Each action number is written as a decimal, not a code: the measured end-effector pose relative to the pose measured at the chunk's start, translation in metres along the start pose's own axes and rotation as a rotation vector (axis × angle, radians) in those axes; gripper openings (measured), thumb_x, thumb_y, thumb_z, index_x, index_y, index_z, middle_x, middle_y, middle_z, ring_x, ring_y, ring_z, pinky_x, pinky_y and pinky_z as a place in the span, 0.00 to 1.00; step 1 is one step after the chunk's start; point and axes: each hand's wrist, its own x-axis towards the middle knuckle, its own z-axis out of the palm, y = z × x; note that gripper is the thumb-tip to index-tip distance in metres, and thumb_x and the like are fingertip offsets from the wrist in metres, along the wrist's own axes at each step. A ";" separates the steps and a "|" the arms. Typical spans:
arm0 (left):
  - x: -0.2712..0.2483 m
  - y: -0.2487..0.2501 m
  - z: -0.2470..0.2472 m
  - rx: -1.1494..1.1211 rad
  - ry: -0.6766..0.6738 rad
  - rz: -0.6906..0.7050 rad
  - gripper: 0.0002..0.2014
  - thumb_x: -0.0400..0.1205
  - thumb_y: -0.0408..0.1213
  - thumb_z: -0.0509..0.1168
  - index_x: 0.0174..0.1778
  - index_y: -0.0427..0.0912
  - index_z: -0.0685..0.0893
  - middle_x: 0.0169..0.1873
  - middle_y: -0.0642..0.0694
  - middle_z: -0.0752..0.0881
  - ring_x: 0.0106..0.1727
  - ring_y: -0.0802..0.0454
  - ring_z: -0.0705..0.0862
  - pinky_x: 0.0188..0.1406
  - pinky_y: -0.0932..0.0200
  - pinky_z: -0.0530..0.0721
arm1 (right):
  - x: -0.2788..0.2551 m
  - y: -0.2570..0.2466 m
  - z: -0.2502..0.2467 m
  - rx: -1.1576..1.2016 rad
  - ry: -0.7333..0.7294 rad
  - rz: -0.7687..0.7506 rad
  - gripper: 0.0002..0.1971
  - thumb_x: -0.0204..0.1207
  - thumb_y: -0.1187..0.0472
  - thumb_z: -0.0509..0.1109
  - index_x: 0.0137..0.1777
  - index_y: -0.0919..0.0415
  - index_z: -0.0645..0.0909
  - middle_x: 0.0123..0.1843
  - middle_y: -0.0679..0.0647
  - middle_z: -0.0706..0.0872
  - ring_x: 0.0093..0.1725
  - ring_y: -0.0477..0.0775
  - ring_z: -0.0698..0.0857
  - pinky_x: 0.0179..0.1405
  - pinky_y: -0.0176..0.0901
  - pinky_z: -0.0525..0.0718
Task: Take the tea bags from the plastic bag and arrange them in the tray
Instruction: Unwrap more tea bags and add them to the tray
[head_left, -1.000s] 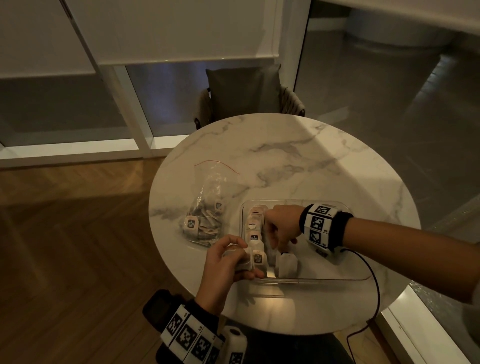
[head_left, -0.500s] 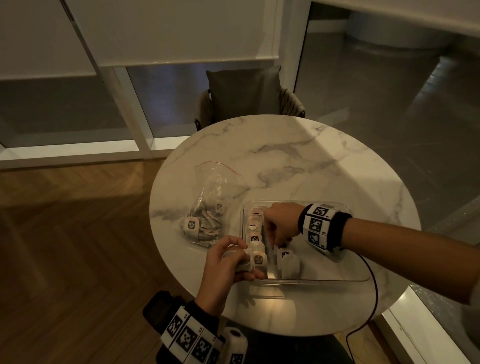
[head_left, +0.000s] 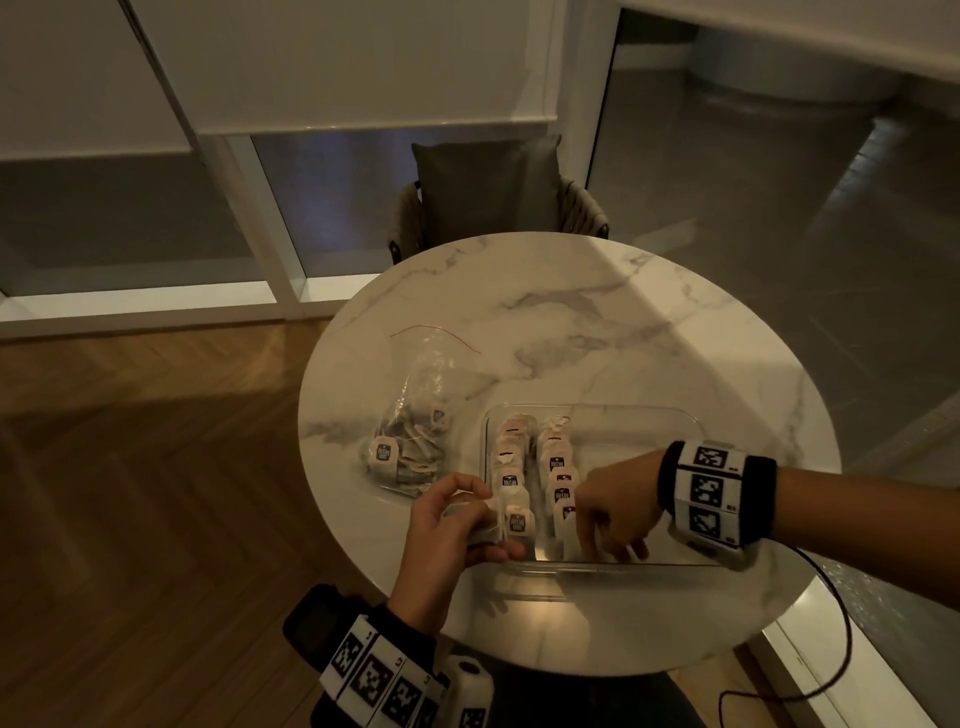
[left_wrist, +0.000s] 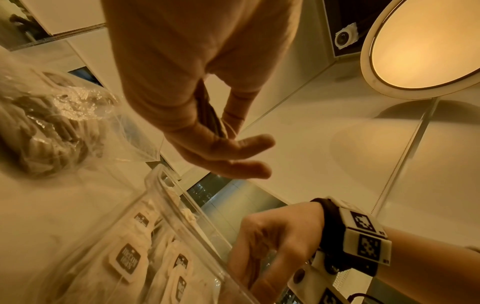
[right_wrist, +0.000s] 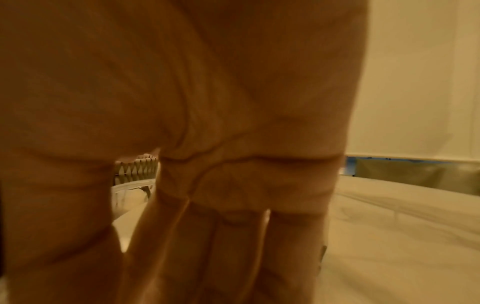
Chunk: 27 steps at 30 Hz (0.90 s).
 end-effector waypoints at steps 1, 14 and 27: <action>-0.001 0.001 0.001 -0.002 0.000 0.000 0.09 0.82 0.18 0.55 0.47 0.33 0.78 0.29 0.37 0.86 0.28 0.38 0.88 0.21 0.61 0.81 | 0.001 -0.001 0.002 -0.018 -0.024 0.013 0.17 0.81 0.67 0.64 0.67 0.58 0.83 0.52 0.57 0.89 0.39 0.49 0.86 0.57 0.46 0.85; -0.004 0.002 -0.007 0.006 0.003 0.006 0.08 0.82 0.19 0.55 0.50 0.32 0.77 0.28 0.40 0.87 0.31 0.36 0.88 0.23 0.61 0.83 | 0.014 -0.002 -0.003 -0.157 0.006 0.014 0.22 0.83 0.63 0.66 0.76 0.52 0.77 0.71 0.53 0.82 0.68 0.57 0.82 0.73 0.52 0.77; -0.006 0.003 -0.006 -0.004 0.003 0.008 0.08 0.82 0.18 0.56 0.49 0.32 0.77 0.29 0.42 0.87 0.30 0.36 0.88 0.23 0.61 0.84 | 0.012 0.000 -0.004 -0.129 0.057 0.026 0.22 0.82 0.64 0.66 0.75 0.48 0.77 0.72 0.53 0.81 0.68 0.59 0.81 0.73 0.54 0.78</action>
